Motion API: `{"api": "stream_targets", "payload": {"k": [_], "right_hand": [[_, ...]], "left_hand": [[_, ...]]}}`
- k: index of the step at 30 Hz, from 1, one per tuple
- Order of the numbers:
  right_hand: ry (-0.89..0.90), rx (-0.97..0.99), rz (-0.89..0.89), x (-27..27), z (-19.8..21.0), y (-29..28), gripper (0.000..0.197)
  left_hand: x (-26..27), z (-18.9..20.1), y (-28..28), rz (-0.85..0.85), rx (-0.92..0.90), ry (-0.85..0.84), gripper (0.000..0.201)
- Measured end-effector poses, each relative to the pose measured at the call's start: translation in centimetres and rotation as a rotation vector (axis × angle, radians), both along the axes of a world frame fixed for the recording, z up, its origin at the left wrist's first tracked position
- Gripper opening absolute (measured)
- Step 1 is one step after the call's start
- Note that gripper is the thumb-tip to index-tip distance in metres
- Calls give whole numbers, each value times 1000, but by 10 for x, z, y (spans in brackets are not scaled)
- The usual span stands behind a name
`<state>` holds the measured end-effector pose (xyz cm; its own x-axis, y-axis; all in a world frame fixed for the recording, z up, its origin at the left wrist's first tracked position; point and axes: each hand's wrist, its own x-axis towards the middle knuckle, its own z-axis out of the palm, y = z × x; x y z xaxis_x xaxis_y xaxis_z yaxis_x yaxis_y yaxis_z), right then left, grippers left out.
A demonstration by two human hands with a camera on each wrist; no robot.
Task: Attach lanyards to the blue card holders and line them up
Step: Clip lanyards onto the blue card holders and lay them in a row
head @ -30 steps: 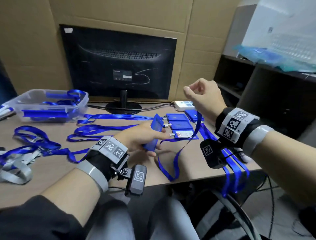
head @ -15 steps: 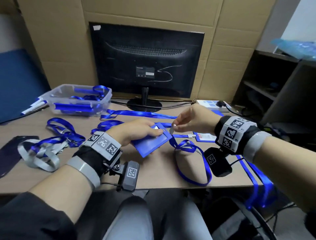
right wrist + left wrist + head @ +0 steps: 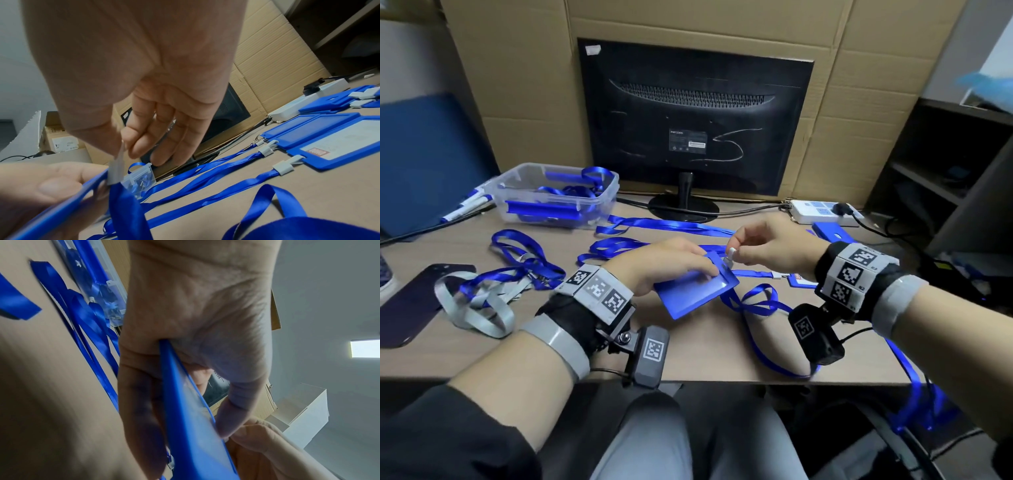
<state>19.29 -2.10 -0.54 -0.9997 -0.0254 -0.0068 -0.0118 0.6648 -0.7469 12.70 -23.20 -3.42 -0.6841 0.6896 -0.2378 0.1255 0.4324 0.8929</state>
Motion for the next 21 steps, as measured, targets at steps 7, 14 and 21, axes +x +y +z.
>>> {"api": "stream_targets", "payload": {"k": [7, 14, 21], "right_hand": [[61, -51, 12, -2, -6, -3, 9], [85, -107, -26, -5, -12, 0, 10], [103, -66, -48, -1, -14, 3, 6]], "left_hand": [[-1, 1, -1, -15, 55, -62, 15], [-7, -10, 1, 89, 188, -168, 10], [-6, -14, 7, 136, 203, -211, 16]]}}
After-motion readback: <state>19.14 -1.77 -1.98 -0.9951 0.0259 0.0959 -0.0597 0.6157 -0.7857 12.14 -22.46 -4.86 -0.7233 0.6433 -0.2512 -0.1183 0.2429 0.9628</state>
